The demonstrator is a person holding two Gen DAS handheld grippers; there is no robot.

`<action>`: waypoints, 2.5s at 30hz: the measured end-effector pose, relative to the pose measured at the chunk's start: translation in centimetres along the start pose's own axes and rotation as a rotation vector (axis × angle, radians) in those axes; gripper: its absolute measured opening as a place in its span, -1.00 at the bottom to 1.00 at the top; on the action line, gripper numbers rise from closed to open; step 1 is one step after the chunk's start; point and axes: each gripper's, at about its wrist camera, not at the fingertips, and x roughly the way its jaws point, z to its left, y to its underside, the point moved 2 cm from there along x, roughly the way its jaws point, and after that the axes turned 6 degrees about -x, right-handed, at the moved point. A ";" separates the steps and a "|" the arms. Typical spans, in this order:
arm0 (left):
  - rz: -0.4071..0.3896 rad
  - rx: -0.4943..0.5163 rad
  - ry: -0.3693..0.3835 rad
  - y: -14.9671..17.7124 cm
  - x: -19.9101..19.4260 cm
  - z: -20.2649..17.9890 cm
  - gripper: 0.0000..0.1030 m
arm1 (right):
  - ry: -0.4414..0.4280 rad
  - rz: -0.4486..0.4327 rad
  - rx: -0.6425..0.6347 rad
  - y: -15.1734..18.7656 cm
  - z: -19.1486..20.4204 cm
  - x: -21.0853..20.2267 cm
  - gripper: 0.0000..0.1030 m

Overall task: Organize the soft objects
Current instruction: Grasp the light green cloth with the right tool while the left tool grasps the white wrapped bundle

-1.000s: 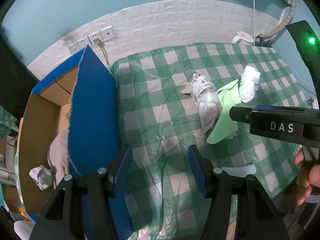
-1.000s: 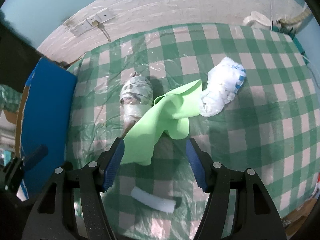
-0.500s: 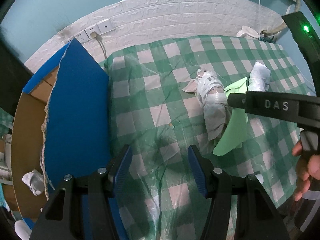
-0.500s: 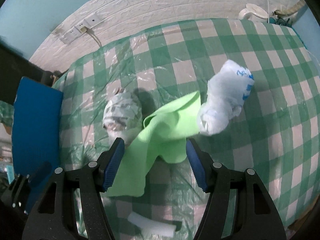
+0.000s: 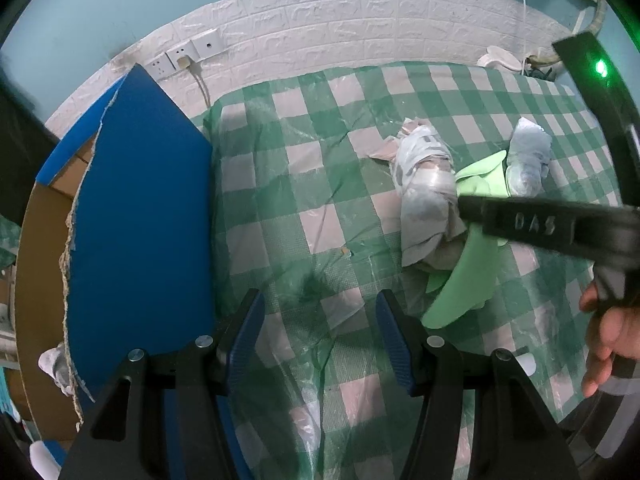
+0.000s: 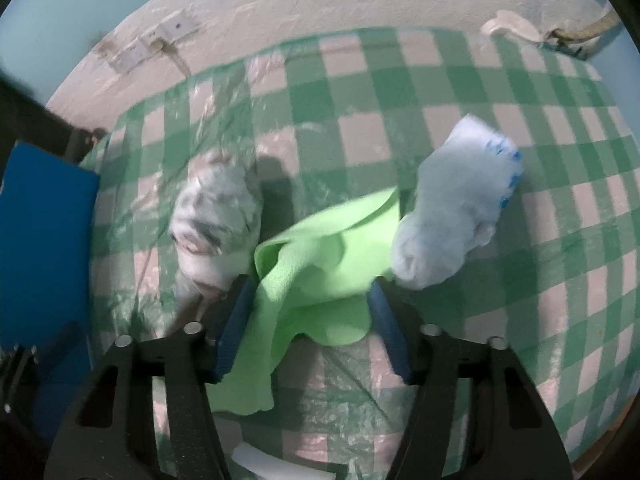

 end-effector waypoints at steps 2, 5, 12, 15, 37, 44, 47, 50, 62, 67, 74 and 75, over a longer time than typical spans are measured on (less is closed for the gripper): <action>0.005 0.002 0.002 0.0 0.1 -0.1 0.15 | -0.017 0.016 -0.009 0.5 0.0 0.3 -0.47; 0.004 0.005 0.009 -0.1 0.0 -0.2 0.15 | -0.006 0.024 -0.062 1.1 0.3 0.1 -0.71; -0.006 0.011 0.017 -0.2 -0.6 -0.7 0.15 | 0.096 0.034 -0.129 2.6 -0.6 -1.1 -0.78; -0.010 0.017 0.020 -0.2 -1.0 -0.9 0.16 | 0.124 0.038 -0.127 3.5 -1.8 -1.9 -0.78; -0.007 0.011 0.040 -0.3 -0.8 -2.0 0.34 | 0.134 0.002 -0.064 4.7 -5.8 -4.7 0.21; -0.031 0.019 0.057 -1.2 -0.9 -3.0 0.46 | 0.159 0.025 -0.125 4.3 -4.2 -1.9 0.21; -0.025 0.025 0.062 -1.5 -0.6 -3.4 0.46 | 0.172 0.019 -0.156 4.2 -3.8 -1.2 0.20; -0.024 0.025 0.063 -2.0 -0.3 -3.7 0.46 | 0.183 0.010 -0.179 4.1 -3.3 -1.0 0.20; 0.003 -0.029 0.093 -5.1 2.0 -4.7 0.46 | 0.151 -0.038 -0.194 2.2 -3.1 -0.6 -0.80; 0.003 0.013 0.056 -5.8 3.2 -5.7 0.50 | 0.142 -0.048 -0.192 2.7 -3.4 -1.6 -0.85; 0.008 0.043 0.055 -6.2 4.1 -6.7 0.54 | 0.144 -0.070 -0.186 2.7 -3.8 -2.7 -0.85; 0.012 0.041 0.059 -6.2 4.1 -6.8 0.54 | 0.142 -0.074 -0.184 2.6 -3.8 -2.9 -0.85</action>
